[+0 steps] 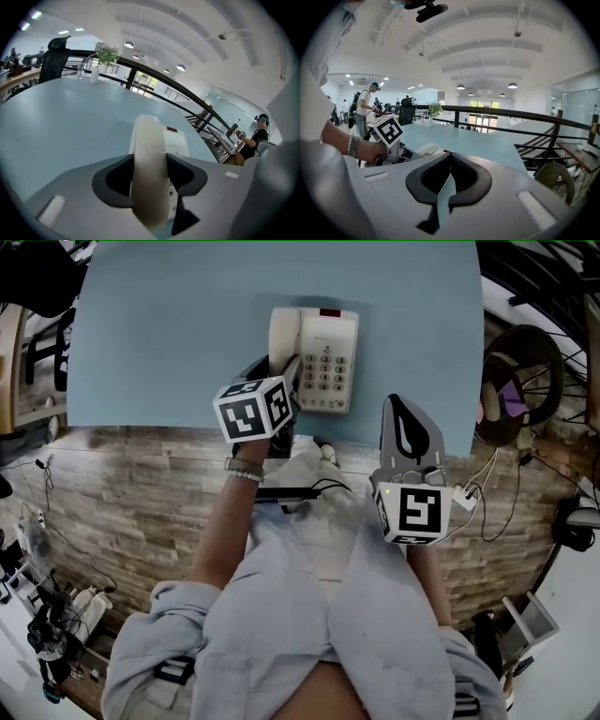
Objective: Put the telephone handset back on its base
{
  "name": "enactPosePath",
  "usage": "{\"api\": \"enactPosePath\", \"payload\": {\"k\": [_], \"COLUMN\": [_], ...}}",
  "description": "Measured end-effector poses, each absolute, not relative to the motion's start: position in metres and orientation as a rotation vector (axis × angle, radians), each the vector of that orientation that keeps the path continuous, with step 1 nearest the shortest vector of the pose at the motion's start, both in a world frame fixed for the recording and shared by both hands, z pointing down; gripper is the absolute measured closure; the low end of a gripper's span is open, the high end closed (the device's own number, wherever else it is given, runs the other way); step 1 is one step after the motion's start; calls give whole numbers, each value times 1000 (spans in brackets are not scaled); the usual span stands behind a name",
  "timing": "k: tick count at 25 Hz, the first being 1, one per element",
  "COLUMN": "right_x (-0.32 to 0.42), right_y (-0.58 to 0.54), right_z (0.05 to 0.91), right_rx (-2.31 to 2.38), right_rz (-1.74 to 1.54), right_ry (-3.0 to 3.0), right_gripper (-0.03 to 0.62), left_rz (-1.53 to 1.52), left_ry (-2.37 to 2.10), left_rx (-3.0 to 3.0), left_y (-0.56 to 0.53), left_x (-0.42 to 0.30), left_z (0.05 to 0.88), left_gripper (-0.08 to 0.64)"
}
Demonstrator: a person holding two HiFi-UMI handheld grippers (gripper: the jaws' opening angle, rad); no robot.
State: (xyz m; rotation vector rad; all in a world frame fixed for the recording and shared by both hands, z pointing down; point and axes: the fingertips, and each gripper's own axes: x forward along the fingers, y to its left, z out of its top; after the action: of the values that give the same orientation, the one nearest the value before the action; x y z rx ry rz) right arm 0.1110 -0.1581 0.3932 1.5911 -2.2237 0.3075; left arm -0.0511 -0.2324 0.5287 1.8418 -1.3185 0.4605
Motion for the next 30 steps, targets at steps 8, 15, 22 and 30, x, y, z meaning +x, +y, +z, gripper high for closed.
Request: {"api": "enactPosePath", "payload": {"k": [8,15,22,30], "right_x": [108,105,101,96], "right_y": [-154,-152,-148,-145], "right_z": [391,389,378,361], "right_rx": [1576,1570,1577,1583], "right_rz": [299,288,247,194], "right_ry": [-2231,-2245,-2271,-2304], "right_gripper": [584,586,586,584], "left_rz": [377,377,352,292], "left_ry": [-1232,-1225,-1267,-1296], "left_rx": [1863,1916,1981,2129], "left_y": [-232,-229,-222,-213], "left_x": [-48,-49,-59,-65], "left_z": [521,511,486,439], "left_gripper": [348,349,350,418]}}
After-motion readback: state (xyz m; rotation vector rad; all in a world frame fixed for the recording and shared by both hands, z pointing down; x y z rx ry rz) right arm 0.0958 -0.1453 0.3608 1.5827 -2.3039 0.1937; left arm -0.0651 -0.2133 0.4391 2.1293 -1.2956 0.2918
